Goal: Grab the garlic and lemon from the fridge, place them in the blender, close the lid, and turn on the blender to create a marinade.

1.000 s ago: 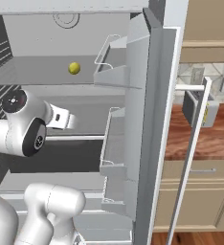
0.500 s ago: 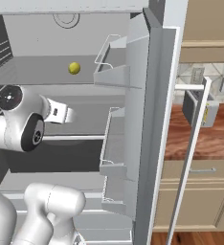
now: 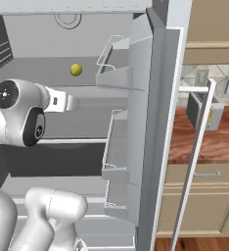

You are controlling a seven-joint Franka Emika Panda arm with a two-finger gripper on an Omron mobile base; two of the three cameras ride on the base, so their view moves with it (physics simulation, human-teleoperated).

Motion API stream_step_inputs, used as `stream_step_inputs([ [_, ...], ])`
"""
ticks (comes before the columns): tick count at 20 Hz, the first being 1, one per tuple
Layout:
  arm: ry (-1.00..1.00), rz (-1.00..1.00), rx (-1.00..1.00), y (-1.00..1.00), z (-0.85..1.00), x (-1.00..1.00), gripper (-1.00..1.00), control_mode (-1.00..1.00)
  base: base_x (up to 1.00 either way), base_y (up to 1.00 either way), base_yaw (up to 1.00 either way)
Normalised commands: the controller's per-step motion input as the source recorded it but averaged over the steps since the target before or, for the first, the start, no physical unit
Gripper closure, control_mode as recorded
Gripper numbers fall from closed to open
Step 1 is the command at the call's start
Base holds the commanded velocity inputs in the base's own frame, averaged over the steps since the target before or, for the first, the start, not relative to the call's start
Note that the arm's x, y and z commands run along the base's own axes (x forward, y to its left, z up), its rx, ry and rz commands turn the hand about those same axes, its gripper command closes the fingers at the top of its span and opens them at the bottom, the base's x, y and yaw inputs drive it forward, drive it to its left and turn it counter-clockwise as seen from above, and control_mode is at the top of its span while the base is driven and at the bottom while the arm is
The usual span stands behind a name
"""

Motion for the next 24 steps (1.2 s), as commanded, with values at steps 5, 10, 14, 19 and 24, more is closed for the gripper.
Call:
stream_step_inputs([
  [5,-0.04,0.11,0.0,0.03,0.4,0.3,-1.0,-1.0,0.0,0.0,0.0],
  [10,0.0,0.1,0.0,0.19,0.36,0.31,-1.0,-1.0,0.0,0.0,0.0],
  [14,0.05,0.01,-0.02,0.3,0.24,0.42,-1.0,-1.0,0.0,0.0,0.0],
  [19,0.12,0.0,0.0,0.06,0.1,0.49,-1.0,-1.0,0.0,0.0,0.0],
  [24,0.07,0.0,0.0,0.01,0.0,0.43,-1.0,-1.0,0.0,0.0,0.0],
])
